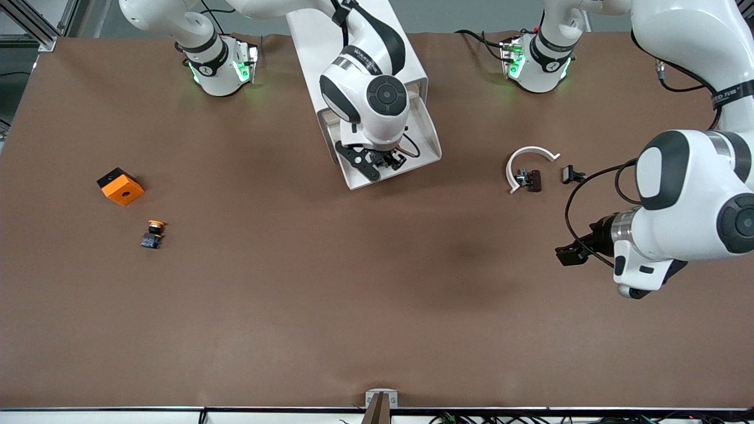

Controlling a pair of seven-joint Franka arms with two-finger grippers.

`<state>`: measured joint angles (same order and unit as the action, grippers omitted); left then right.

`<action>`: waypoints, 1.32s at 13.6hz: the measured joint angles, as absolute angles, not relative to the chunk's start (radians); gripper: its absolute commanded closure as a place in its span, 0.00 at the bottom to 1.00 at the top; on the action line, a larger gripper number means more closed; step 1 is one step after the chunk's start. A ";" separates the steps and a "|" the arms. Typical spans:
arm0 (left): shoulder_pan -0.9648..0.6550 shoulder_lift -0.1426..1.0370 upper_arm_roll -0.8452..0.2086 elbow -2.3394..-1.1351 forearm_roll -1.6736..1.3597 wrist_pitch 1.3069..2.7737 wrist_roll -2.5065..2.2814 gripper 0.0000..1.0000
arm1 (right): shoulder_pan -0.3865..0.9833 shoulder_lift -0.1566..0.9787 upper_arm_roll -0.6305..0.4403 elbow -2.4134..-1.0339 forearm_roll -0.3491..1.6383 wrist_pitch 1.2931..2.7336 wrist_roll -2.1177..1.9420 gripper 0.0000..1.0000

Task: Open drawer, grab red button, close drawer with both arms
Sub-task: 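Lift the red button out with the right gripper while the left gripper returns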

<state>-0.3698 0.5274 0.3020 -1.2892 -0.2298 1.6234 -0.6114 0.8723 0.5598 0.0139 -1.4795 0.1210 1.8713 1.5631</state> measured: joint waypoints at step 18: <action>-0.550 0.445 0.286 -1.571 -0.189 1.942 -0.675 0.00 | 0.777 0.554 -0.005 -1.289 0.124 1.655 1.582 0.76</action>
<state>-0.5502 0.4454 0.2857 -1.5707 -0.1886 1.9418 -0.6751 0.7772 0.5537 -0.0046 -1.2892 0.1242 1.6552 1.5819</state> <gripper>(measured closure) 0.000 0.581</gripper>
